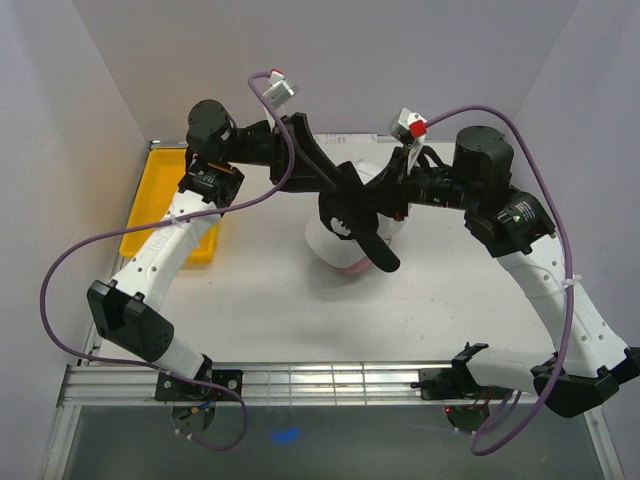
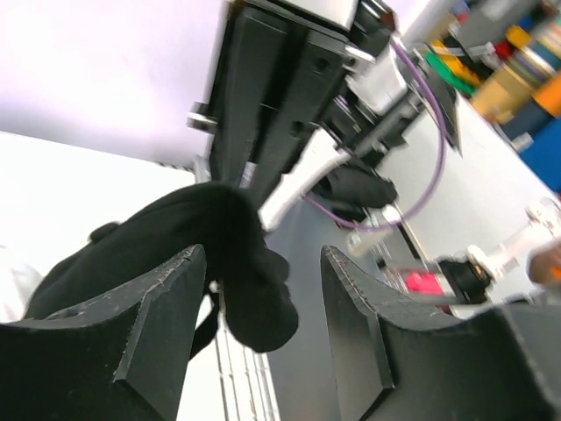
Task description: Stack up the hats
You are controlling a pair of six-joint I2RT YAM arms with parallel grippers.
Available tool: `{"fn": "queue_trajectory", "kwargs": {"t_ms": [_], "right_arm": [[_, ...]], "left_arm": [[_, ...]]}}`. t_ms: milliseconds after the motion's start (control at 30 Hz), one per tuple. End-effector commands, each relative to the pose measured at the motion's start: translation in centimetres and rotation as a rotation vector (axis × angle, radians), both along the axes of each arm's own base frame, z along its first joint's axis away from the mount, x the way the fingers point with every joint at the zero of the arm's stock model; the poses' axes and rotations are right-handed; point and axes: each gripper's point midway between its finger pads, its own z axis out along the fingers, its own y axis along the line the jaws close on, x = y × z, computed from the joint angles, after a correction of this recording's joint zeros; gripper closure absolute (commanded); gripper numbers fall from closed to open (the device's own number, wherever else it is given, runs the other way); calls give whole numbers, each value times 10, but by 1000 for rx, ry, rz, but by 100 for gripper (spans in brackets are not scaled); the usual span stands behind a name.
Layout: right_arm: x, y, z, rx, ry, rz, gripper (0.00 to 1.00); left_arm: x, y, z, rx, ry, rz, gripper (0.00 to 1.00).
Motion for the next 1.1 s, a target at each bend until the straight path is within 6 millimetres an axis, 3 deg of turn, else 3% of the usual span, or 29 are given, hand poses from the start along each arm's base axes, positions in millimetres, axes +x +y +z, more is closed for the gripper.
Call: {"fn": "queue_trajectory", "kwargs": {"t_ms": [0, 133, 267, 333, 400, 433, 500, 533, 600, 700, 800, 1067], "right_arm": [[10, -20, 40, 60, -39, -177, 92], [32, -37, 52, 83, 73, -384, 92], [54, -61, 67, 150, 126, -614, 92], [59, -70, 74, 191, 162, -688, 92], [73, -78, 75, 200, 183, -778, 92], [73, -82, 88, 230, 177, -798, 92], [87, -86, 83, 223, 204, -875, 92], [92, -87, 87, 233, 206, -898, 92], [97, -93, 89, 252, 215, -948, 92], [101, -93, 92, 273, 224, -965, 92], [102, -95, 92, 276, 224, -978, 92], [100, -105, 98, 298, 216, -1014, 92]], "left_arm": [[10, 7, 34, -76, -35, 152, 34], [61, 18, 46, -46, 39, 547, 31], [80, 37, 40, -40, 99, 779, 31], [74, 31, 26, -22, 119, 810, 31], [72, 35, 25, -37, 120, 896, 31], [62, 26, 22, -35, 125, 895, 32], [62, 28, 12, -42, 122, 991, 32], [47, 13, 7, -37, 121, 966, 32], [37, -9, -12, 6, 109, 995, 32], [31, -37, -34, 67, 93, 1036, 31], [26, -49, -38, 64, 87, 1051, 31], [31, -59, -56, 113, 133, 1128, 31]]}}
